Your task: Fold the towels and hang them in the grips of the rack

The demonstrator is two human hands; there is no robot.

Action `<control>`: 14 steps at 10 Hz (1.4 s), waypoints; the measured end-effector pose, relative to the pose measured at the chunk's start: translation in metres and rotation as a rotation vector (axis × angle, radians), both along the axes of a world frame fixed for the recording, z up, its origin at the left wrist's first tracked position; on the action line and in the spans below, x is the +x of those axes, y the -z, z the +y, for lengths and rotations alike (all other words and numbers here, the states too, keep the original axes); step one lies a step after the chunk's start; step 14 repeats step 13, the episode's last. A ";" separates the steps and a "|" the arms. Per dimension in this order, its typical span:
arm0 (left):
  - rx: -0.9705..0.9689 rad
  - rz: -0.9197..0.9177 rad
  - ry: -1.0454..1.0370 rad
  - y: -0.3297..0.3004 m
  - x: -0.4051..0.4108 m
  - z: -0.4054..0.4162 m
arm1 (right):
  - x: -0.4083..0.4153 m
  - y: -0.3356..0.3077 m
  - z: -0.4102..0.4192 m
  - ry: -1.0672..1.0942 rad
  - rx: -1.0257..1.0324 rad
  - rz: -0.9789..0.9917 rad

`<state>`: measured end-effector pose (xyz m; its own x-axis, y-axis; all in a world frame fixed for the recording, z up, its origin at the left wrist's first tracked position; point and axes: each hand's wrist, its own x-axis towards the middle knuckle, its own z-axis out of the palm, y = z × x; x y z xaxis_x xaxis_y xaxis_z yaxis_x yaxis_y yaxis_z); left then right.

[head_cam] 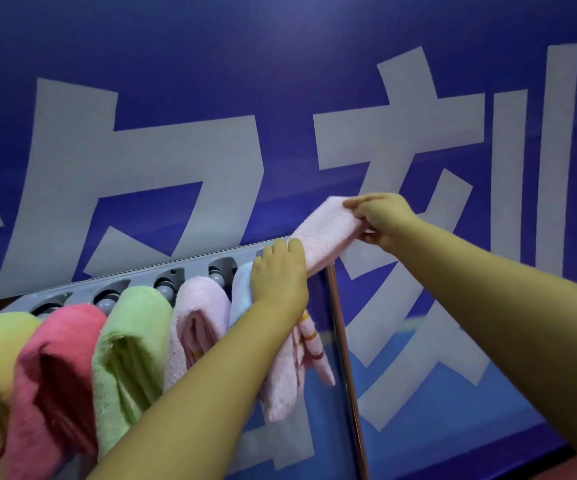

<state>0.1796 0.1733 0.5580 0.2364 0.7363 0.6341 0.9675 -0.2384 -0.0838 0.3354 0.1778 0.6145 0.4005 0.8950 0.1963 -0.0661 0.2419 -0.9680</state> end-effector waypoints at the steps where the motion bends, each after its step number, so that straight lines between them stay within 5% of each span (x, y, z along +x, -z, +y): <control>1: -0.092 -0.030 0.056 -0.001 -0.003 -0.002 | 0.010 0.036 0.009 0.018 -0.122 0.117; 5: -0.238 0.023 0.217 -0.002 0.000 0.000 | -0.026 0.147 0.004 -0.145 -0.327 0.425; 7: -0.181 -0.567 0.351 0.038 0.002 -0.012 | -0.052 0.162 -0.003 -0.238 -0.322 0.351; 9: -0.190 -0.778 0.329 0.081 0.005 -0.008 | -0.046 0.160 -0.011 -0.225 -0.292 0.275; 13: -0.827 -0.418 0.188 0.128 -0.049 -0.041 | -0.057 0.160 -0.059 -0.315 -0.341 0.010; 14: -0.827 -0.418 0.188 0.128 -0.049 -0.041 | -0.057 0.160 -0.059 -0.315 -0.341 0.010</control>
